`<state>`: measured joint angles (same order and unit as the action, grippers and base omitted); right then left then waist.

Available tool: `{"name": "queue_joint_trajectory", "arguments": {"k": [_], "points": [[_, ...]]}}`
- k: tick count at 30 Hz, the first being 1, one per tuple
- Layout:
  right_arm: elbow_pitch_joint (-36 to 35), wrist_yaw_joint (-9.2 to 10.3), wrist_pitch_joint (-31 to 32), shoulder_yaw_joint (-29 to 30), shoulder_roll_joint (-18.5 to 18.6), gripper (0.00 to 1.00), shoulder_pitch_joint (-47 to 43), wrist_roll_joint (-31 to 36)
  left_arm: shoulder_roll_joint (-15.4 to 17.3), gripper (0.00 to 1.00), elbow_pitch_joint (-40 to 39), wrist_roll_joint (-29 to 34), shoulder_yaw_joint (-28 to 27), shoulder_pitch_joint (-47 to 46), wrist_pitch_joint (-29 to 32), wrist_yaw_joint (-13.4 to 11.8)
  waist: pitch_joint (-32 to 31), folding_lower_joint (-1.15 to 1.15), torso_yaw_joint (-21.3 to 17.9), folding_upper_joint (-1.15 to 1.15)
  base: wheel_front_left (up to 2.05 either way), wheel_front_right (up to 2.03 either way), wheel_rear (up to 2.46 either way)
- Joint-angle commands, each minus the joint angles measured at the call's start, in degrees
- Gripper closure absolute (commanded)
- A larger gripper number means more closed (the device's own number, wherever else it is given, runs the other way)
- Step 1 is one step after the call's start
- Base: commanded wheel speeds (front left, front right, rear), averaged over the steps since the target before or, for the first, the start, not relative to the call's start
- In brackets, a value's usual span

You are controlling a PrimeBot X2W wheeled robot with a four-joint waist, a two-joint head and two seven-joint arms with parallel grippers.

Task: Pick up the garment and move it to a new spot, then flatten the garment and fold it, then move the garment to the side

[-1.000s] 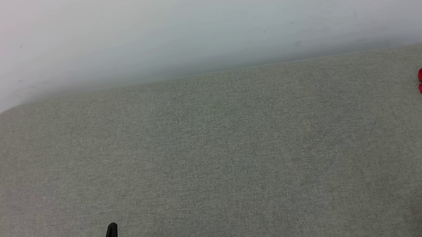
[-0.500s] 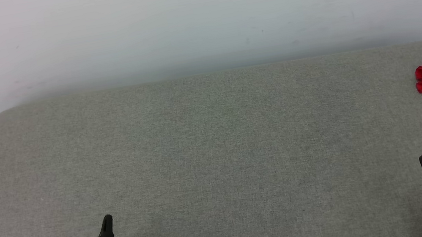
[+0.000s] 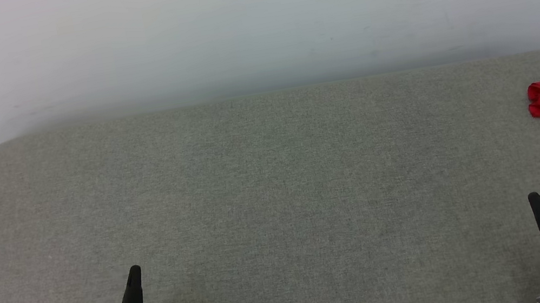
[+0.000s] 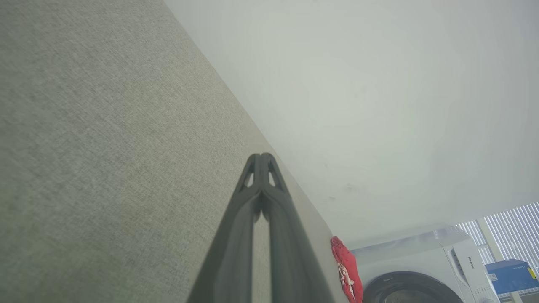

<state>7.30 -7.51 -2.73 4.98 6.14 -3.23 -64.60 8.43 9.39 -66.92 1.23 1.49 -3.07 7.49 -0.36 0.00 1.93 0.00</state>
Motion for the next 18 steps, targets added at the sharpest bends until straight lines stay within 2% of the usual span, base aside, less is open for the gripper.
{"name": "queue_joint_trajectory", "arguments": {"k": [1, 18], "points": [[0.02, 0.0, 0.53, -0.05, -0.15, 1.0, 1.92, -2.0, -0.09, 1.0, -0.15, -1.82, -0.61, -1.59, 0.52, 0.0, 0.02, 0.0, -0.06, 0.0, 0.0, 0.0, 0.0], [2.58, 0.02, 3.3, -0.2, -0.83, 1.0, 4.93, -12.45, -1.48, 1.0, 1.64, -11.63, -2.47, -4.01, 3.29, 0.0, 0.19, 0.0, -0.67, 0.0, 0.0, 0.0, 0.0]]}}
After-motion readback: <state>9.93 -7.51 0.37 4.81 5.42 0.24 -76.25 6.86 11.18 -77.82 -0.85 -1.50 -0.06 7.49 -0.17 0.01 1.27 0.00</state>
